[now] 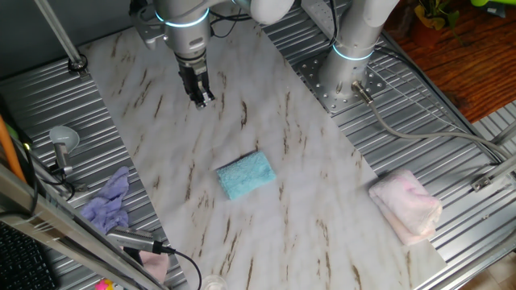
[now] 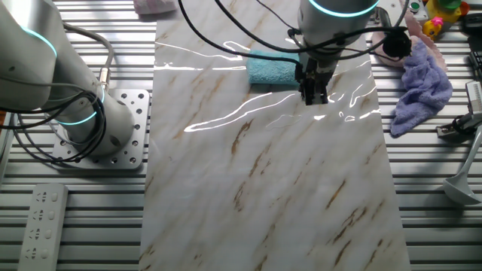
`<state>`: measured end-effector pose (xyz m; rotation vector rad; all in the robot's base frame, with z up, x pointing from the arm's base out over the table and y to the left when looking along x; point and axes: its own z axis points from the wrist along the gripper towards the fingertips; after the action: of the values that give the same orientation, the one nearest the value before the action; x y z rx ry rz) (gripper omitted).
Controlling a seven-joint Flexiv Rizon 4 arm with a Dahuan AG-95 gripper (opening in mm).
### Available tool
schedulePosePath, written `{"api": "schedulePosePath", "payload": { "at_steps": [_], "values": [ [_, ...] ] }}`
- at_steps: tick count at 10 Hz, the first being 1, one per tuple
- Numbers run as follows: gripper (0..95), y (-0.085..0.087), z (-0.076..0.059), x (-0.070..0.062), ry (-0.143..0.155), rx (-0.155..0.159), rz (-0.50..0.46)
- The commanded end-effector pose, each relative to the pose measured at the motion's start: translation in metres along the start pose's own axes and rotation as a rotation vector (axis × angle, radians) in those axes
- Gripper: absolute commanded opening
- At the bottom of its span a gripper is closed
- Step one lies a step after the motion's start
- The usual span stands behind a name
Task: Clean the table with a cloth
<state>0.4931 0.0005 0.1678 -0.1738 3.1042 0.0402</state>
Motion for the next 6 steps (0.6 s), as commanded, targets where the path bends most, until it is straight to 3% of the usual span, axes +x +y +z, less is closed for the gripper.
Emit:
{"api": "schedulePosePath", "payload": {
  "at_steps": [1,6],
  "values": [
    [0.0,0.0020,0.0035,0.0091,0.003,0.017,-0.088],
    [0.0,0.0033,0.0052,0.0151,0.005,0.019,-0.158]
  ]
}}
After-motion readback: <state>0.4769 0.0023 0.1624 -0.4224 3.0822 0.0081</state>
